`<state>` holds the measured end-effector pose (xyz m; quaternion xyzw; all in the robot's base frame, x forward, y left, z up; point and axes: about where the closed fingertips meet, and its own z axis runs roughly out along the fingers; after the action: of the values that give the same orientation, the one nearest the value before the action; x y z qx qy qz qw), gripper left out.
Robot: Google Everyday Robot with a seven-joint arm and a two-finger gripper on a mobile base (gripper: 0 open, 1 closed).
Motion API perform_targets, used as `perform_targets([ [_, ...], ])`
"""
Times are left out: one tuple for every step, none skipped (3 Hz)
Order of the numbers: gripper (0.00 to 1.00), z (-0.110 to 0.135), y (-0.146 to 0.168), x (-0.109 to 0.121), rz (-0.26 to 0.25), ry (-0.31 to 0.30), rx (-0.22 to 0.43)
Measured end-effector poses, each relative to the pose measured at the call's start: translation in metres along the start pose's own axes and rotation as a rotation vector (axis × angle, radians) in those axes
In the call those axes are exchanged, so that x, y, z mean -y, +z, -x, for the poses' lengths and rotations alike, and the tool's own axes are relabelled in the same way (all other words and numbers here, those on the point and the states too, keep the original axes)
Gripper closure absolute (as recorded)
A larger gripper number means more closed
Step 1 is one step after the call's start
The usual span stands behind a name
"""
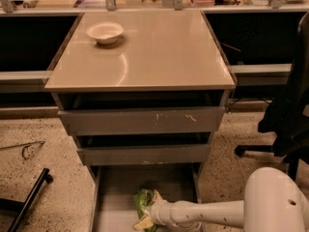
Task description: Pick green rice chip bag from bottom drawer and place on counter
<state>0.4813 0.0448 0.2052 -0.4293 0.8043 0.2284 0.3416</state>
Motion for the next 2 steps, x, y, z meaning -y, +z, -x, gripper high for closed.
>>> perform_targets([
  [0.0,0.0,0.013,0.002,-0.003,0.009,0.002],
  [0.0,-0.007,0.037,0.008,-0.023,0.03,-0.01],
])
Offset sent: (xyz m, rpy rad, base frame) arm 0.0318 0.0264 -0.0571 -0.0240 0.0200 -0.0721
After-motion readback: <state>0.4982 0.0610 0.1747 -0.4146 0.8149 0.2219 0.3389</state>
